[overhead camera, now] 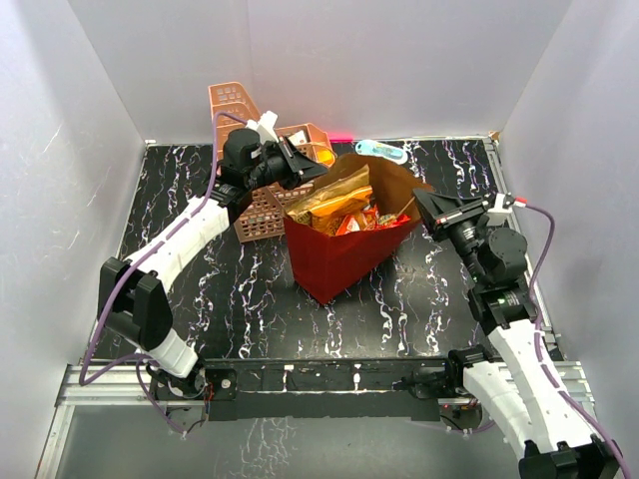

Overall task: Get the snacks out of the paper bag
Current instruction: Adjust the paper bag at the center of the board.

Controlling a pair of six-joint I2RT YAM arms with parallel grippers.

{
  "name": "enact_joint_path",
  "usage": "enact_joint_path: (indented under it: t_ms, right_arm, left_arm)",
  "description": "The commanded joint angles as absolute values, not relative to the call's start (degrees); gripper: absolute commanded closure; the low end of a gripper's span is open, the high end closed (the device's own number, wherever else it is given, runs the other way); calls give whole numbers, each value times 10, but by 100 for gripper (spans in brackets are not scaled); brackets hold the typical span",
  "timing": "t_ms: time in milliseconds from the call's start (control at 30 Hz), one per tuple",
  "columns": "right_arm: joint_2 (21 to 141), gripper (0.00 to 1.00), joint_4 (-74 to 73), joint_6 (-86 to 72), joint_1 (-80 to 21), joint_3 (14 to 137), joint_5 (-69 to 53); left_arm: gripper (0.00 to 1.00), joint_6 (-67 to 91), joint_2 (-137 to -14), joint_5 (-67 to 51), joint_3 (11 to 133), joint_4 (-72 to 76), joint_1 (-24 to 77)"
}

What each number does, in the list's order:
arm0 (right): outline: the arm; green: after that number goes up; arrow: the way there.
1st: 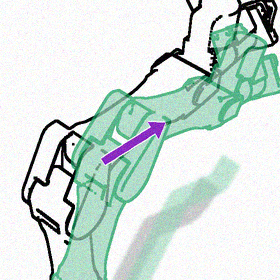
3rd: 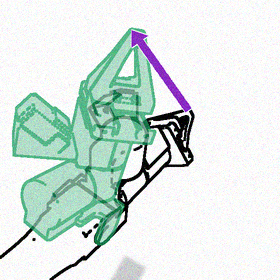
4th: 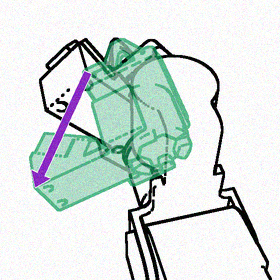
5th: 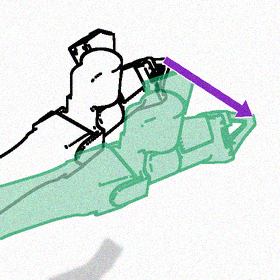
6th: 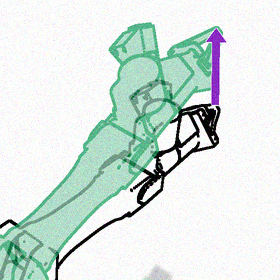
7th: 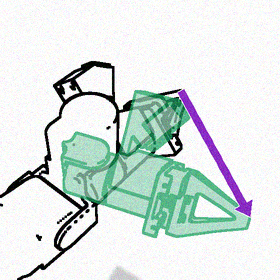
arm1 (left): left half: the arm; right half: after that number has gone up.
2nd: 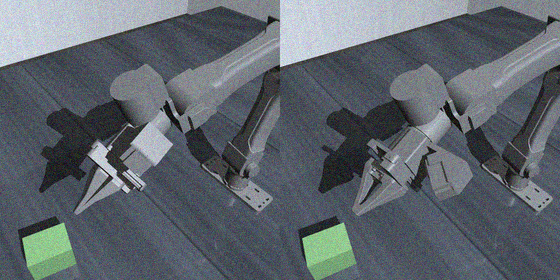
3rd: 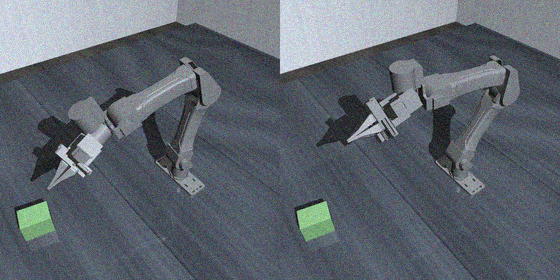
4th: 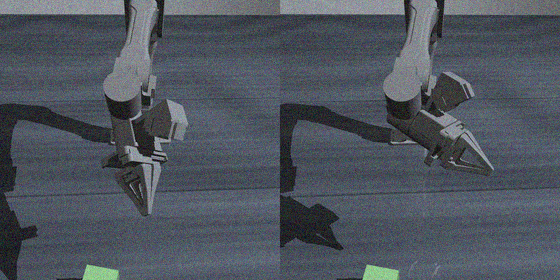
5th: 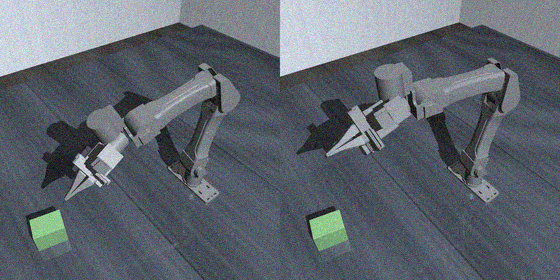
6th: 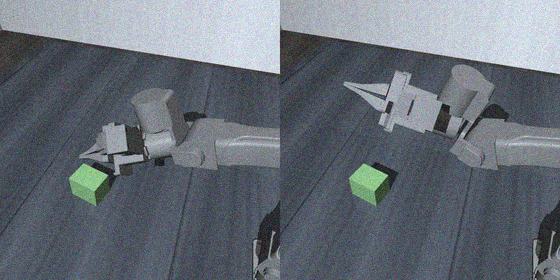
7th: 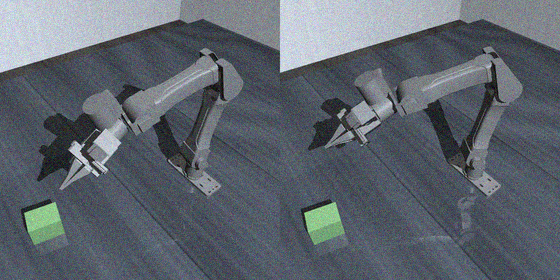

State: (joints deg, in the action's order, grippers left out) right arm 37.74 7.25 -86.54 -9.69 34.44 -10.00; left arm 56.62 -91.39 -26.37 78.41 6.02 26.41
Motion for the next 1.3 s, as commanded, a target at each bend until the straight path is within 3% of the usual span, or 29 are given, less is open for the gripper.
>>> enact_joint_path:
  t_ms: [0,100,233,400,500,933,1267]
  right_arm:
    - [352,93,84,-781,-96,437,-32]
    - [338,93,49,-714,-95,467,1]
    - [337,93,-30,-641,-95,518,50]
    - [365,93,-76,-507,-95,575,91]
    - [404,93,-114,-414,-96,629,102]
    - [527,93,-238,-146,-96,838,101]
    - [621,93,-286,40,-95,936,13]
  left_arm:
    - [96,576,-859,-280,788,94,264]
    - [87,572,-855,-277,793,83,265]
    - [62,554,-846,-262,797,53,265]
    - [21,499,-821,-227,810,-32,265]
    - [2,452,-796,-200,813,-90,265]
    - [2,305,-668,-52,792,-272,265]
    - [2,324,-651,-131,774,-271,265]
